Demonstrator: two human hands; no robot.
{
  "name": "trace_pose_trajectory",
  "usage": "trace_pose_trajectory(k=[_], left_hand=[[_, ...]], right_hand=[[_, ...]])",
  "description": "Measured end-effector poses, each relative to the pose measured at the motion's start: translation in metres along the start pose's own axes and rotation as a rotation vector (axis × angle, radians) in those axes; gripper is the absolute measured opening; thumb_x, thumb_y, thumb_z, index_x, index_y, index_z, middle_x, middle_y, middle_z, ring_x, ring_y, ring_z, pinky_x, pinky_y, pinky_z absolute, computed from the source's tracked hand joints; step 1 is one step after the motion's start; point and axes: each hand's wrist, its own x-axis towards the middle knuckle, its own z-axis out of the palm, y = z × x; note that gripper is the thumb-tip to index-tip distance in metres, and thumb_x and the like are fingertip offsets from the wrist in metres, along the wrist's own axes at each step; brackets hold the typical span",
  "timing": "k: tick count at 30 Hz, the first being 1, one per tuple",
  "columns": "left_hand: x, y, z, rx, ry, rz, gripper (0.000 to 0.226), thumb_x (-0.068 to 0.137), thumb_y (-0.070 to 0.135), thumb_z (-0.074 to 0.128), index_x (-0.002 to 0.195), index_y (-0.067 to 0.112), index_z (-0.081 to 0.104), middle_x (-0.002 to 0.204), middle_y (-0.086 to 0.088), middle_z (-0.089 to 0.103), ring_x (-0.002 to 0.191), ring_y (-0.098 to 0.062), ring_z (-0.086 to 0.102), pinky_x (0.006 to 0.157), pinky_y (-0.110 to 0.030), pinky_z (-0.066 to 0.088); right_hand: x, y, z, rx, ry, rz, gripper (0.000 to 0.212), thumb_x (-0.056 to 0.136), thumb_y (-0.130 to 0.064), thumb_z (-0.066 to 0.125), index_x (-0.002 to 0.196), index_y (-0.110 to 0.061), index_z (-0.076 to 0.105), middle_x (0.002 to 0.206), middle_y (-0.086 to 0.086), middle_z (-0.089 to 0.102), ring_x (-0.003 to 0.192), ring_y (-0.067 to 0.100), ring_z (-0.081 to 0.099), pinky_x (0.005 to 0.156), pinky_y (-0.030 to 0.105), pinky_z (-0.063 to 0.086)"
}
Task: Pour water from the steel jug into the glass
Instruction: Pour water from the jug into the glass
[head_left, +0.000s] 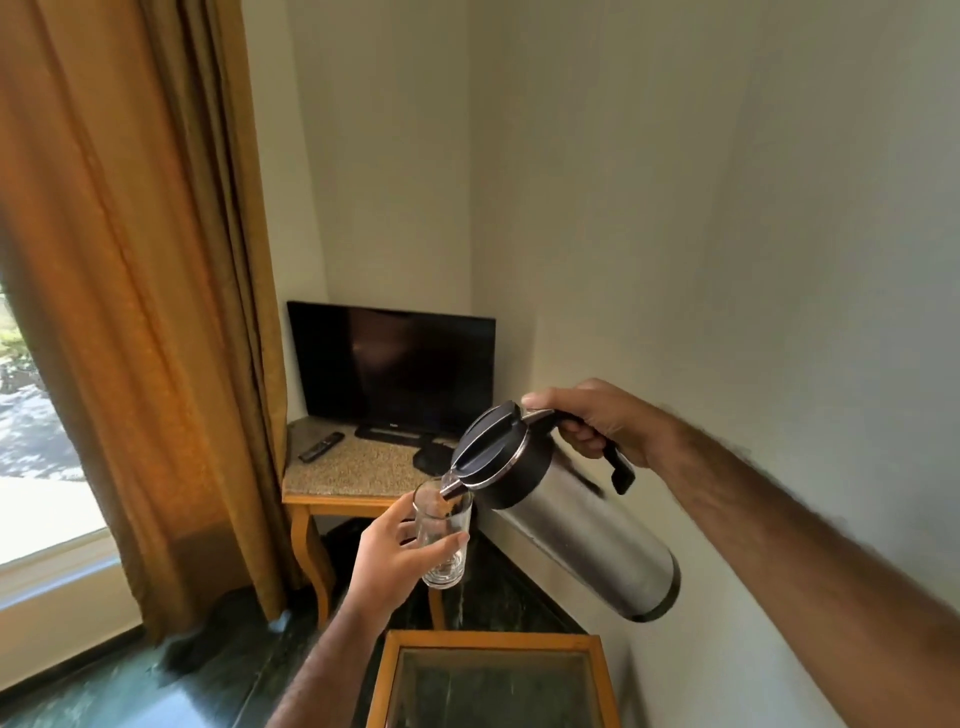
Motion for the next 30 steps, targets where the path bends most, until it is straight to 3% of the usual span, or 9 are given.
trace_pose_trajectory(k=[4,7,11,14,18,21,26,30], left_hand=[[-0.010,0.006,-0.002,0.017,-0.032,0.012,0.055,0.061,0.053,0.091,0.112,0.058,0.071,0.113,0.024,0.078,0.108,-0.009,0.074,0.096,-0.037,0.058],[-0.014,0.008,-0.003,0.017,-0.047,0.005,0.058,0.058,0.055,0.092,0.113,0.050,0.073,0.112,0.022,0.080,0.104,-0.004,0.075,0.096,-0.040,0.060],[-0.016,0.006,-0.005,0.011,-0.063,-0.015,0.068,0.055,0.056,0.092,0.118,0.038,0.073,0.110,0.023,0.080,0.111,-0.013,0.073,0.098,-0.045,0.060],[-0.019,0.004,-0.008,-0.004,-0.063,-0.027,0.068,0.054,0.057,0.091,0.117,0.040,0.072,0.109,0.020,0.081,0.112,-0.013,0.072,0.089,-0.036,0.059],[-0.021,0.004,-0.011,-0.017,-0.067,-0.031,0.068,0.055,0.058,0.091,0.118,0.046,0.069,0.110,0.035,0.074,0.110,-0.008,0.069,0.083,-0.028,0.055],[-0.022,0.003,-0.014,-0.018,-0.071,-0.032,0.068,0.054,0.059,0.090,0.117,0.044,0.069,0.108,0.035,0.075,0.106,-0.005,0.071,0.078,-0.021,0.053],[-0.018,0.000,-0.016,0.002,-0.082,-0.023,0.074,0.054,0.058,0.091,0.122,0.037,0.071,0.108,0.028,0.078,0.102,-0.004,0.076,0.090,-0.035,0.062],[-0.018,-0.003,-0.015,0.004,-0.078,-0.019,0.074,0.055,0.057,0.092,0.124,0.040,0.070,0.109,0.020,0.081,0.108,-0.008,0.074,0.088,-0.034,0.063]], right_hand=[[0.004,-0.033,0.007,-0.146,-0.108,0.056,0.054,0.080,-0.058,0.079,0.049,-0.025,0.050,0.050,-0.005,0.041,0.044,0.012,0.034,0.047,0.024,0.032],[0.010,-0.055,0.015,-0.235,-0.153,0.104,0.054,0.085,-0.056,0.078,0.049,-0.025,0.051,0.051,-0.006,0.043,0.043,0.012,0.035,0.046,0.025,0.032],[0.018,-0.077,0.025,-0.340,-0.174,0.141,0.054,0.083,-0.056,0.077,0.047,-0.025,0.053,0.051,-0.005,0.044,0.042,0.012,0.037,0.045,0.024,0.034],[0.023,-0.087,0.030,-0.400,-0.172,0.154,0.054,0.081,-0.056,0.079,0.045,-0.025,0.054,0.050,-0.004,0.045,0.041,0.013,0.038,0.044,0.023,0.036],[0.030,-0.095,0.036,-0.483,-0.170,0.179,0.056,0.082,-0.055,0.080,0.043,-0.024,0.056,0.049,-0.004,0.048,0.040,0.013,0.041,0.044,0.023,0.039],[0.035,-0.099,0.041,-0.557,-0.166,0.204,0.057,0.081,-0.055,0.081,0.040,-0.023,0.056,0.048,-0.004,0.049,0.038,0.013,0.042,0.043,0.022,0.039],[0.042,-0.106,0.043,-0.612,-0.146,0.234,0.058,0.081,-0.055,0.080,0.039,-0.023,0.056,0.048,-0.004,0.048,0.038,0.014,0.042,0.043,0.021,0.038],[0.043,-0.112,0.044,-0.625,-0.153,0.239,0.058,0.084,-0.054,0.080,0.040,-0.023,0.056,0.048,-0.004,0.049,0.038,0.013,0.043,0.044,0.022,0.039]])
